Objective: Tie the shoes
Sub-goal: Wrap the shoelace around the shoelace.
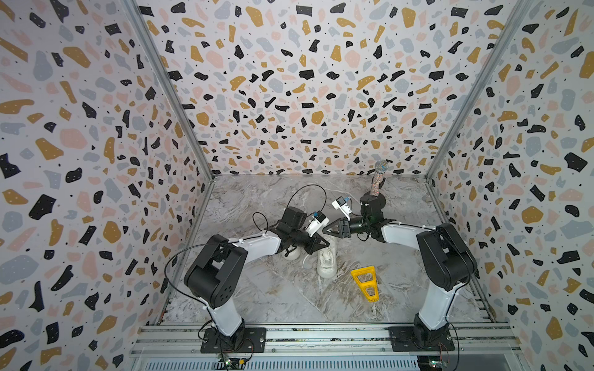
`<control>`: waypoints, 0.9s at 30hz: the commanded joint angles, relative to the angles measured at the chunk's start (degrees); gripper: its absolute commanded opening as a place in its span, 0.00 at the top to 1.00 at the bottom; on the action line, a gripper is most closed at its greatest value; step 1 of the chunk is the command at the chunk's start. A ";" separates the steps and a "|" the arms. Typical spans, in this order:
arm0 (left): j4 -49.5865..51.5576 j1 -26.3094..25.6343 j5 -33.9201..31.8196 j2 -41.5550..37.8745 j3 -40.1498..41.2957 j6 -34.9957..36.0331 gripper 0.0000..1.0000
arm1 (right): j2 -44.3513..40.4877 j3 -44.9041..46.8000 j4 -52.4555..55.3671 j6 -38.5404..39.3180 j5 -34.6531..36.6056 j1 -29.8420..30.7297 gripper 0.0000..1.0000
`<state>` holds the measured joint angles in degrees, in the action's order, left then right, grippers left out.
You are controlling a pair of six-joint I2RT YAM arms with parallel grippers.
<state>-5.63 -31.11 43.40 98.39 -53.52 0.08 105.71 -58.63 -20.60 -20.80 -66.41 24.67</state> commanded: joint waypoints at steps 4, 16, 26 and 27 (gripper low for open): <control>-0.70 0.36 -0.24 0.63 -1.68 -0.56 1.00 | -0.86 0.80 1.04 1.11 -1.92 0.51 0.66; -0.43 0.53 -1.49 1.02 -1.76 -0.69 1.00 | -0.94 0.07 0.14 -1.17 -1.53 0.72 1.00; 10.29 2.77 -2.52 -4.02 -2.38 5.53 0.57 | -1.47 -1.44 4.33 1.30 -0.95 0.10 1.00; 11.69 3.31 -2.36 -4.90 -2.30 6.78 0.55 | -1.47 -1.49 4.36 1.37 -0.96 0.10 1.00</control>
<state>1.26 -29.06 40.86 97.23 -54.06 2.66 105.71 -58.17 -17.45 -20.80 -67.26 24.99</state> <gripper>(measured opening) 0.435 0.045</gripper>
